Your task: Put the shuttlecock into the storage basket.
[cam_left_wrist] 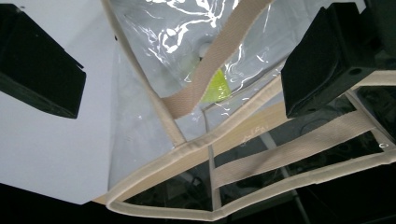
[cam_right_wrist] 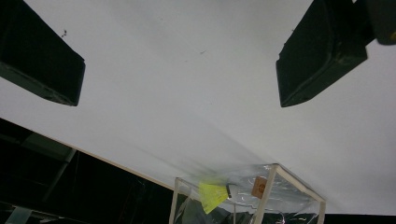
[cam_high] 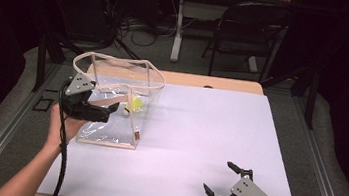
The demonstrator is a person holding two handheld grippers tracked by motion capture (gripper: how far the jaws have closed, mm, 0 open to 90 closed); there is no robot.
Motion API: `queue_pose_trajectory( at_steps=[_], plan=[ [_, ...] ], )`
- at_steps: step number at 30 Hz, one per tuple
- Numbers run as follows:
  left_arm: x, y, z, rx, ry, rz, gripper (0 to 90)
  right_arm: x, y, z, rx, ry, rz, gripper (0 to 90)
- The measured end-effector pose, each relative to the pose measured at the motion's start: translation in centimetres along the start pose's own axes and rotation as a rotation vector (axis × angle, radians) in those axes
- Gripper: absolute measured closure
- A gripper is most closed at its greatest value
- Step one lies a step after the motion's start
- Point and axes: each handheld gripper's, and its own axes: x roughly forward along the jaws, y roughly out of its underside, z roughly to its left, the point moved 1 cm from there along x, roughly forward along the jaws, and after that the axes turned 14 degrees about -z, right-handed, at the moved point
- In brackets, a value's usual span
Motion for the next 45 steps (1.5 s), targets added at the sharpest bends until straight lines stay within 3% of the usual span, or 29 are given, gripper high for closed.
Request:
queue_pose_trajectory(
  at_steps=[9, 15, 24, 33, 40, 45],
  plan=[
    [-1.1, 1.5, -1.0, 0.005, 0.01, -0.021, 0.1, 0.0, 0.0, 0.0, -0.002, -0.001, -0.001, 0.8],
    [-1.8, 2.5, -1.7, 0.008, 0.041, -0.042, 0.1, 0.0, 0.0, 0.1, -0.002, -0.002, 0.001, 0.8],
    [-2.9, 4.3, -2.4, -0.007, 0.076, -0.085, 0.1, 0.0, 0.0, 0.1, -0.003, -0.003, 0.002, 0.8],
    [-3.7, 6.3, -2.9, -0.032, 0.082, -0.084, 0.1, 0.1, 0.0, 0.1, -0.004, -0.003, 0.004, 0.8],
    [-4.3, 7.9, -3.3, -0.052, 0.137, -0.121, 0.1, 0.1, 0.1, 0.1, -0.004, -0.003, 0.006, 0.8],
    [-4.6, 9.0, -3.7, -0.05, 0.152, -0.127, 0.0, 0.1, 0.1, 0.1, -0.003, -0.003, 0.007, 0.8]
  ],
)
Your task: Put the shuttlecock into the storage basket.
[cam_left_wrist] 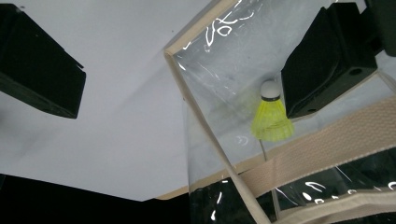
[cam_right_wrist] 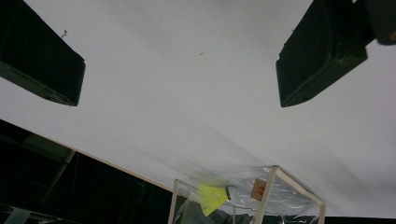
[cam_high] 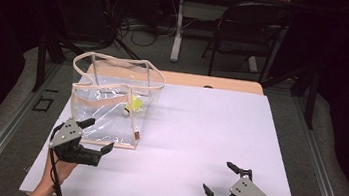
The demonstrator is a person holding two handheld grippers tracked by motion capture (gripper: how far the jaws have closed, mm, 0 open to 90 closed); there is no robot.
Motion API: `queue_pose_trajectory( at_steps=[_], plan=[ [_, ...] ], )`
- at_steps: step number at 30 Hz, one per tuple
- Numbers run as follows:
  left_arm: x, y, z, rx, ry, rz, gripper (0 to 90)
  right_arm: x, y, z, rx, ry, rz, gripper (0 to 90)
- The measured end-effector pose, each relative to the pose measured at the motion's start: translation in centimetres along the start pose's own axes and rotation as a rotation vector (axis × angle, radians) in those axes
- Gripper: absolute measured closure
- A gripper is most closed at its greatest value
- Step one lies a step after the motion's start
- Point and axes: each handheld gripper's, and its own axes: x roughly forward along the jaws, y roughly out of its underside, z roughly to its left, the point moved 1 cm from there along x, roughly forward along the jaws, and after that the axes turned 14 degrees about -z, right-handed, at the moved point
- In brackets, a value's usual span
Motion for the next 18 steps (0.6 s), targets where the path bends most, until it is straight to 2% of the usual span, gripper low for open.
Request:
queue_pose_trajectory(
  at_steps=[5, 8, 10, 13, 18],
  plan=[
    [-0.5, 1.2, -0.3, -0.025, 0.014, -0.02, 0.0, 0.0, 0.0, 0.0, 0.0, 0.001, 0.002, 0.8],
    [-0.7, 2.1, -0.5, -0.024, 0.015, -0.028, 0.0, 0.0, 0.0, 0.0, 0.0, 0.002, 0.004, 0.8],
    [-1.0, 2.7, -0.7, -0.01, 0.014, -0.034, 0.0, 0.1, 0.1, 0.0, 0.0, 0.002, 0.004, 0.8],
    [-1.2, 3.5, -1.0, -0.005, 0.018, -0.026, 0.0, 0.0, 0.1, 0.0, 0.001, 0.003, 0.005, 0.8],
    [-1.4, 5.1, -1.3, -0.028, 0.025, -0.022, 0.0, 0.1, 0.2, -0.1, 0.001, 0.003, 0.007, 0.8]
  ],
)
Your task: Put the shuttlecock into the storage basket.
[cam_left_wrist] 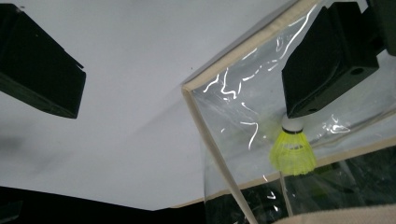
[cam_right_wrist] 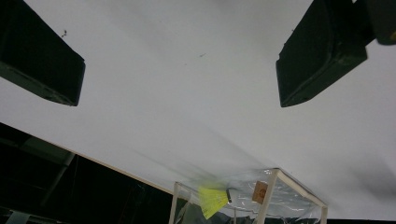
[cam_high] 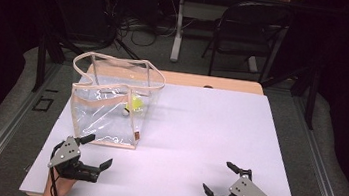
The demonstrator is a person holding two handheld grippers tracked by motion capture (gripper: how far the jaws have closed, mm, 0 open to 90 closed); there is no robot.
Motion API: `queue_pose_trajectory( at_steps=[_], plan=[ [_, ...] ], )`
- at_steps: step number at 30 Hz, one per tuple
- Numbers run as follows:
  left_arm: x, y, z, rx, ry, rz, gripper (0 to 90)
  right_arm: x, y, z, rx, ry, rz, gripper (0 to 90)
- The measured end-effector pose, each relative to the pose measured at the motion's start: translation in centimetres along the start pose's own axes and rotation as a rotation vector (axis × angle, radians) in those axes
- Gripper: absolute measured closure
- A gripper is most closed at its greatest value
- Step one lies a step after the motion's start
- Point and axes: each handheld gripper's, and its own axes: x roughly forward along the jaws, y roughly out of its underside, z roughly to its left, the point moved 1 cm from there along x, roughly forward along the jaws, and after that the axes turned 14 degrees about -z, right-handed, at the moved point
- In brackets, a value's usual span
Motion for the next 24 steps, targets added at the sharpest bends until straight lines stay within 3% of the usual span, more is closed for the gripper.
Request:
queue_pose_trajectory(
  at_steps=[7, 24],
  plan=[
    [-0.2, 1.5, -0.5, 0.017, 0.007, 0.024, 0.0, 0.0, 0.0, 0.0, 0.005, -0.004, 0.005, 0.8],
    [0.4, 2.0, -0.4, 0.008, 0.022, 0.042, 0.0, 0.1, 0.1, 0.0, 0.007, -0.018, 0.01, 0.8]
  ],
)
